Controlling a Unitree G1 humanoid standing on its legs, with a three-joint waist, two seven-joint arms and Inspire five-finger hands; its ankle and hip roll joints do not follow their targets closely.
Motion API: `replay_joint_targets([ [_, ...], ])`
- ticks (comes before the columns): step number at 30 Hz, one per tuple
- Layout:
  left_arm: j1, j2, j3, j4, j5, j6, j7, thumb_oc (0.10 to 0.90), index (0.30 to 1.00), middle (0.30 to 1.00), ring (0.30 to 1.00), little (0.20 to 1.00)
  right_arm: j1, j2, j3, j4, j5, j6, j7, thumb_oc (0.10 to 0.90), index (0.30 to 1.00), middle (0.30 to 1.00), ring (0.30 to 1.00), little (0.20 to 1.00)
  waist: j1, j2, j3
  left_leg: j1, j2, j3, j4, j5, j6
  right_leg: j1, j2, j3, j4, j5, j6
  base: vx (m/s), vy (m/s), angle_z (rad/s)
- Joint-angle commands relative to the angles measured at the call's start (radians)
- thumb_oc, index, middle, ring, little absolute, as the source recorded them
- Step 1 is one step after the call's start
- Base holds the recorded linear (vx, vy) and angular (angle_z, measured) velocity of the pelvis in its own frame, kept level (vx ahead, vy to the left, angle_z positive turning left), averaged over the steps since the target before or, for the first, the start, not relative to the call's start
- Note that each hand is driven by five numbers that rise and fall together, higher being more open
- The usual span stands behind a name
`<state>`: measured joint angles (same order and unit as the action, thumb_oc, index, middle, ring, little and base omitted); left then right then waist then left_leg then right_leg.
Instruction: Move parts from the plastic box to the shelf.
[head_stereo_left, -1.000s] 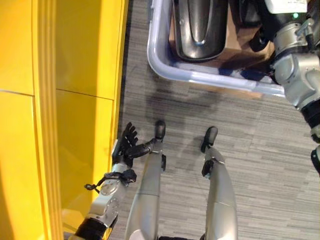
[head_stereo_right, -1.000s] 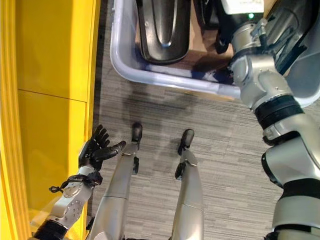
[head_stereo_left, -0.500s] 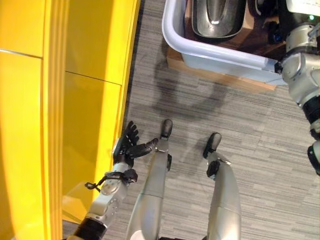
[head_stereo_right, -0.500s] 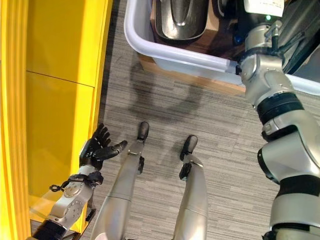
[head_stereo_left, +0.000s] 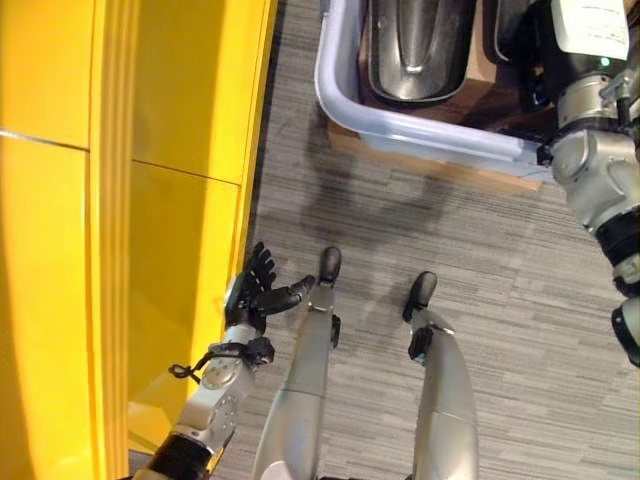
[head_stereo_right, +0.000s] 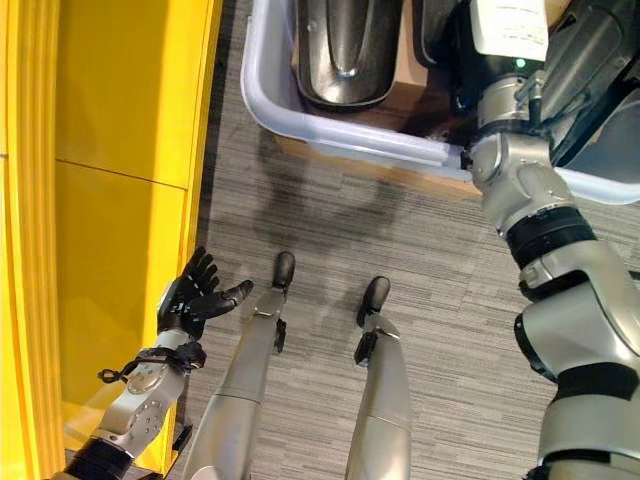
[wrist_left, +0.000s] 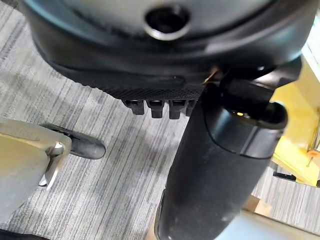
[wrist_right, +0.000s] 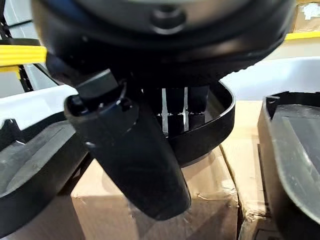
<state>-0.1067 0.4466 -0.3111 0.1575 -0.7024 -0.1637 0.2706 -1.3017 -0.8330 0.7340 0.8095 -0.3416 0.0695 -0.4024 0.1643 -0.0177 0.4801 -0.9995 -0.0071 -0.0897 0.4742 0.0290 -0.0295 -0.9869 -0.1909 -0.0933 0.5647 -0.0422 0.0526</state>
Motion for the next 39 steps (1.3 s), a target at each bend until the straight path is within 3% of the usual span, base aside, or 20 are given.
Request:
replay_joint_targets([
  [1,0.019,0.002,0.033,-0.053,-0.001,-0.063,-0.003,0.9,1.0,1.0,1.0,1.0,0.028,-0.002,0.022,0.012,-0.003,-0.005,0.001,0.4,0.3,0.3,0.3,0.3,0.018,0.017,0.04,-0.003,0.004,-0.004,0.068,-0.097,0.022,0.125,-0.005,-0.01,-0.051,-0.061,0.026,-0.11,0.01,-0.03],
  [6,0.021,0.002,0.041,-0.041,0.001,-0.058,-0.005,0.9,1.0,1.0,1.0,1.0,0.07,-0.022,-0.038,-0.077,0.008,-0.009,-0.018,0.4,0.3,0.3,0.3,0.3,0.011,0.006,0.04,0.042,0.008,-0.002,0.054,-0.094,0.022,0.169,-0.004,-0.016,-0.056,-0.06,0.026,-0.03,-0.015,0.05],
  [11,0.041,0.02,0.065,-0.022,0.009,-0.038,-0.029,0.9,1.0,1.0,1.0,1.0,0.175,-0.101,-0.131,-0.293,-0.043,-0.024,-0.001,0.4,0.3,0.3,0.3,0.3,0.004,-0.025,0.04,0.197,0.019,-0.009,-0.028,-0.074,0.017,0.332,0.0,-0.031,-0.129,-0.045,0.033,-0.04,-0.039,0.02],
  [19,0.076,0.03,0.105,-0.01,0.017,-0.016,-0.058,0.9,1.0,1.0,1.0,1.0,0.264,-0.142,-0.22,-0.466,-0.09,-0.039,0.03,0.4,0.3,0.3,0.3,0.3,-0.001,-0.05,0.034,0.366,0.027,-0.017,-0.123,-0.043,0.01,0.505,0.001,-0.042,-0.216,-0.024,0.039,0.0,-0.038,-0.02],
  [31,0.168,0.06,0.141,-0.004,0.023,0.023,-0.122,0.9,1.0,1.0,1.0,1.0,0.443,-0.124,-0.356,-0.662,-0.124,-0.083,0.063,0.4,0.3,0.3,0.3,0.3,-0.016,-0.059,-0.07,0.522,0.045,-0.027,-0.227,-0.004,0.007,0.649,0.008,-0.055,-0.312,-0.003,0.047,0.04,-0.019,0.02],
  [39,0.241,0.076,0.17,0.023,0.037,0.057,-0.163,0.9,1.0,1.0,1.0,1.0,0.603,-0.086,-0.412,-0.777,-0.125,-0.12,0.136,0.4,0.3,0.3,0.3,0.3,-0.024,-0.062,-0.175,0.664,0.077,-0.031,-0.332,0.025,0.001,0.777,0.012,-0.068,-0.385,-0.004,0.06,0.07,-0.02,-0.02],
])
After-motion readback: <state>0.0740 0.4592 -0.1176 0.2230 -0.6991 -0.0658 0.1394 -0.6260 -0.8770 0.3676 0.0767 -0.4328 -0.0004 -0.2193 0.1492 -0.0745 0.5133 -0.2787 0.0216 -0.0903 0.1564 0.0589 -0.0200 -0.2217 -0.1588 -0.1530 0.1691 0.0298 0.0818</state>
